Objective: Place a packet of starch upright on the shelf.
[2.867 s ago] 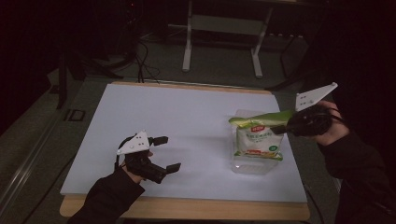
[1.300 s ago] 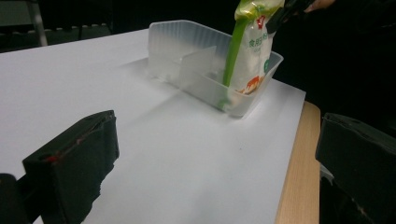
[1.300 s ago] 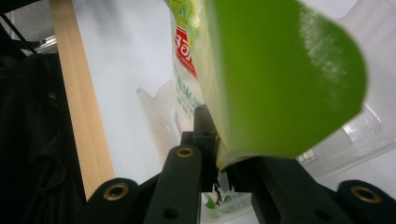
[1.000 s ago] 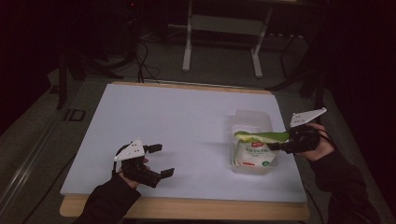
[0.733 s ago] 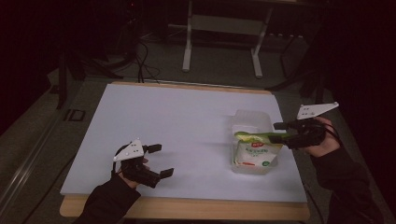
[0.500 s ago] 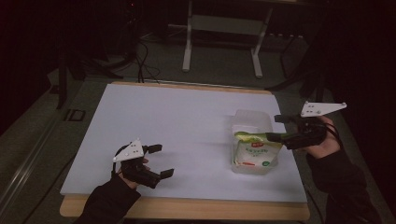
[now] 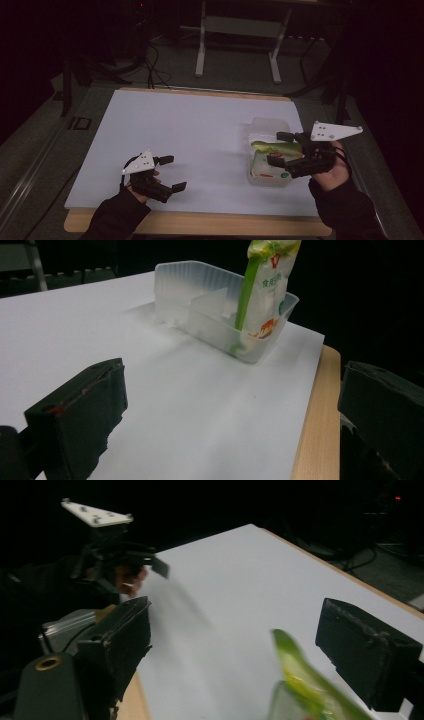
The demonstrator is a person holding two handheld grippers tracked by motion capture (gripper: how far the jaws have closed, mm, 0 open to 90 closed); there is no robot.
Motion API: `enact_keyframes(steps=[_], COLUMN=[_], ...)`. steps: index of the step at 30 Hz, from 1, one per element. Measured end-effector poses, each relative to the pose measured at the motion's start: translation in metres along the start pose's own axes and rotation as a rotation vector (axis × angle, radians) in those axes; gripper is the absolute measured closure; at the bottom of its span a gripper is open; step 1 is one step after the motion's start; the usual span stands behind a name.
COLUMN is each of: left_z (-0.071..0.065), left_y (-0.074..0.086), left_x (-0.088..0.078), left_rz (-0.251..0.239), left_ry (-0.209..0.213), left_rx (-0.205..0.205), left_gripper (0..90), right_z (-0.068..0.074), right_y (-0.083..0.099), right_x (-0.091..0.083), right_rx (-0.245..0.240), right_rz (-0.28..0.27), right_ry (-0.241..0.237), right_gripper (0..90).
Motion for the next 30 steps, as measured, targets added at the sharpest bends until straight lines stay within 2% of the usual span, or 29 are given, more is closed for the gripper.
enact_keyframes(steps=[4, 6, 10, 14, 16, 23, 30], left_z=[0.001, 0.001, 0.000, 0.000, -0.001, -0.001, -0.001], left_y=[0.000, 0.001, 0.003, 0.004, 0.005, 0.007, 0.010], left_x=[0.000, 0.000, 0.000, 0.001, 0.001, 0.002, 0.003], left_rz=[-0.009, -0.002, 0.003, 0.008, 0.010, 0.022, 0.026], left_ry=[0.001, 0.002, 0.002, 0.001, 0.004, 0.001, 0.002], left_rx=[-0.001, -0.004, 0.001, 0.003, 0.001, 0.005, 0.008], left_gripper=[0.1, 0.1, 0.1, 0.1, 0.1, 0.1, 0.1], right_z=[0.015, 0.017, 0.035, 0.044, 0.046, 0.051, 0.049], right_y=[0.004, 0.005, 0.020, 0.034, 0.041, 0.064, 0.090], right_x=[0.007, 0.008, 0.018, 0.026, 0.029, 0.039, 0.051], right_rx=[-0.003, -0.004, 0.002, -0.010, -0.014, 0.028, 0.008], right_rz=[-0.022, -0.023, -0.018, -0.012, 0.003, -0.005, 0.017], right_ry=[-0.011, -0.011, -0.045, -0.046, -0.043, -0.071, -0.021], right_gripper=[14.3, 14.3, 14.4, 15.7, 16.0, 16.0, 16.0])
Point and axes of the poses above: each handheld gripper's, and its own axes: x roughly forward along the jaws, y roughly out of its underside, z roughly to its left, the point moved 8 cm from there along x, roughly forward along the jaws, and after that the axes turned 4 degrees about x, right-handed, at the moved point
